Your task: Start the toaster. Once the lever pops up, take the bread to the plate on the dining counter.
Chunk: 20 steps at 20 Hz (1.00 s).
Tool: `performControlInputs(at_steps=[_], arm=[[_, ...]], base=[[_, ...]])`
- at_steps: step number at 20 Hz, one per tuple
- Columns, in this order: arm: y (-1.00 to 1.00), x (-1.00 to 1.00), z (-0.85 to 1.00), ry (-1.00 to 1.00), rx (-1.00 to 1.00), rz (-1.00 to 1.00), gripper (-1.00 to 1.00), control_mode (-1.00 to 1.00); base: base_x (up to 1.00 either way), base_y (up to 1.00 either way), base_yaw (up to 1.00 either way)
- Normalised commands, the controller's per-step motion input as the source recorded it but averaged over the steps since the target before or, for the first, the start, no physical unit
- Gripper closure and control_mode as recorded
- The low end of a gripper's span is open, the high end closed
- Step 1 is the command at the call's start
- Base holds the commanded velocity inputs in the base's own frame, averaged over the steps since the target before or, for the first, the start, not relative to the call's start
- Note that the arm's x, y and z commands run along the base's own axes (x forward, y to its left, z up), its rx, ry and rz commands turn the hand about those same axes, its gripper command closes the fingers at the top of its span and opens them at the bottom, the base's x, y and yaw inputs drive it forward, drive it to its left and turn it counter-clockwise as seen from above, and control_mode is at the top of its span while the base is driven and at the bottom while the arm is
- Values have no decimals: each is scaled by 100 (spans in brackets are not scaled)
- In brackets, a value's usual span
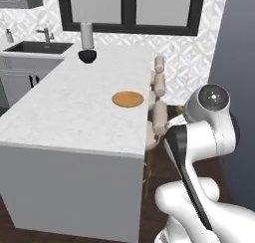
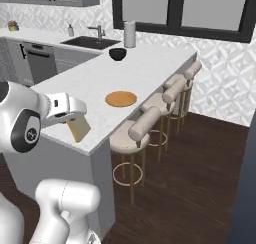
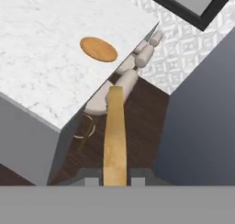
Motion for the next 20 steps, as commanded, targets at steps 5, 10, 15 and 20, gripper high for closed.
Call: performControlInputs(at_steps=[5,10,15,20], arm=[[0,0,0,0,0,0,100,100],[0,0,0,0,0,0,100,100],[0,0,0,0,0,0,100,100],[0,0,0,0,0,0,100,100]], base=[[5,-59,64],[17,-75,56],[47,-73,52],[32,-87,47]])
